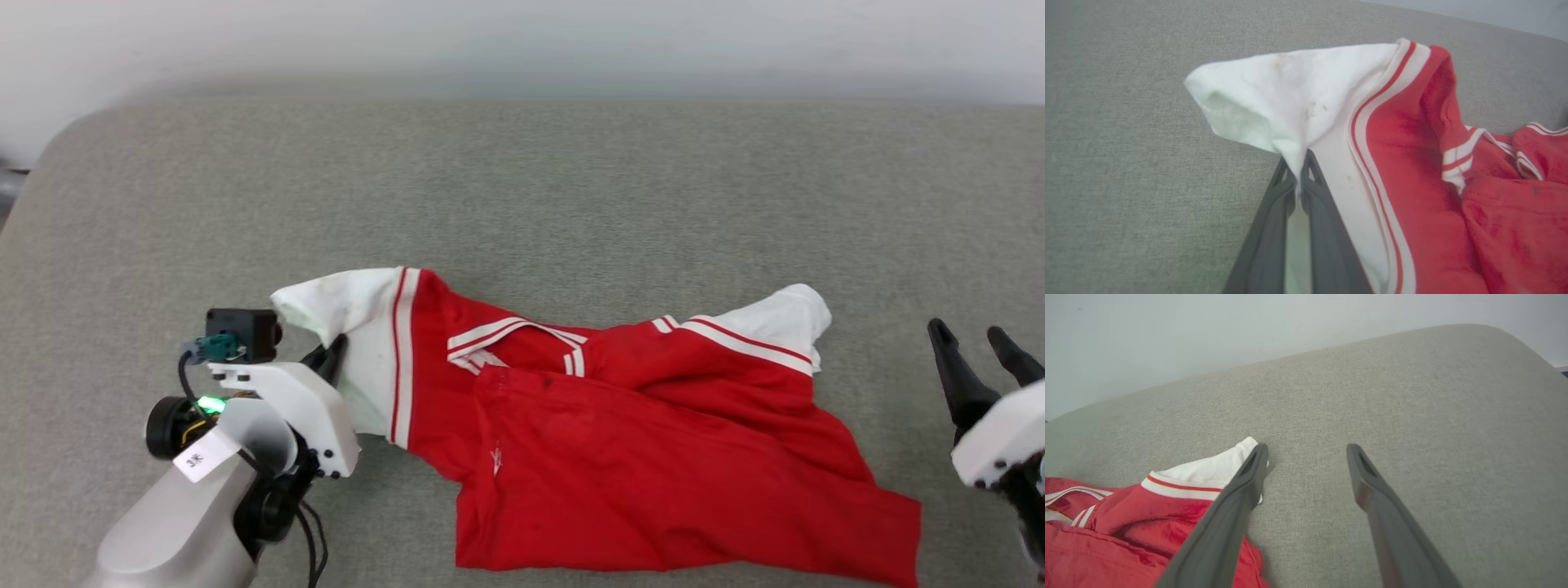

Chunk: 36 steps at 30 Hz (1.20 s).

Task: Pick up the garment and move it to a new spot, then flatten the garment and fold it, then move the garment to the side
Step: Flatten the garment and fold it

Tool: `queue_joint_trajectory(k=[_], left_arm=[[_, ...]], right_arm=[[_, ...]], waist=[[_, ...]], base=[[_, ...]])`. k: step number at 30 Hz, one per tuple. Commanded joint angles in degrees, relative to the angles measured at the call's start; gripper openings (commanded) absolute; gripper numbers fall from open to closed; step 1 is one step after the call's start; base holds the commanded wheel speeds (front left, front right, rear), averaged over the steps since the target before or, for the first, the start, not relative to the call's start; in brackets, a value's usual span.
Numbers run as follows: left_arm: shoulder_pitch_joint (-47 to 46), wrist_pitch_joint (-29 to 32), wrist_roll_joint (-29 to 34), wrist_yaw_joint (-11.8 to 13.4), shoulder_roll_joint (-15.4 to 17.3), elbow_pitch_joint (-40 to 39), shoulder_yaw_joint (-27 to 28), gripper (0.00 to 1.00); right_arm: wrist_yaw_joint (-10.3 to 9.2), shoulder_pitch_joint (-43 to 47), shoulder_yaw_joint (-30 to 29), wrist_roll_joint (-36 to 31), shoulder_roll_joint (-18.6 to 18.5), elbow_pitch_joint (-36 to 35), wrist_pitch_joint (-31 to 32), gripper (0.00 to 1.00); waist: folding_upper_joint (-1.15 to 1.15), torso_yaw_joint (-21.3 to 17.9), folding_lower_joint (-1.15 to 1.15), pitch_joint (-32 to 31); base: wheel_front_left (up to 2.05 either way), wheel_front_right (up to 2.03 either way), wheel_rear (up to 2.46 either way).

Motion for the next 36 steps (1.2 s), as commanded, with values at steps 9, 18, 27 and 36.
queue_joint_trajectory(k=[9, 18, 27, 36], left_arm=[[-6.5, -0.9, 2.8, -0.7, -3.5, -3.6, -2.0, 0.0], [-10.5, -2.5, 4.1, -1.5, -5.9, -3.5, -2.5, 0.0], [-10.6, -3.5, 3.6, -2.1, -6.2, -2.5, -2.4, 0.0], [-10.6, -3.6, 3.0, -2.2, -4.8, -1.0, -1.7, 0.0]], right_arm=[[-0.04, -15.9, 11.3, 7.4, -10.9, 13.0, 19.5, 1.0], [-0.04, -23.0, 23.3, 9.5, -16.0, 23.0, 30.2, 1.0], [-0.04, -17.2, 30.4, 13.6, -16.1, 30.9, 43.3, 0.3], [-0.08, -25.4, 27.0, 14.3, -17.6, 27.4, 36.3, 0.0]], waist=[[0.0, 7.5, 0.0, 4.1], [0.0, 10.7, 0.0, 8.1], [0.0, 10.9, 0.0, 8.8], [0.0, 9.4, 0.0, 6.5]], base=[[0.0, 0.0, 0.0], [0.0, 0.0, 0.0], [0.0, 0.0, 0.0], [0.0, 0.0, 0.0]])
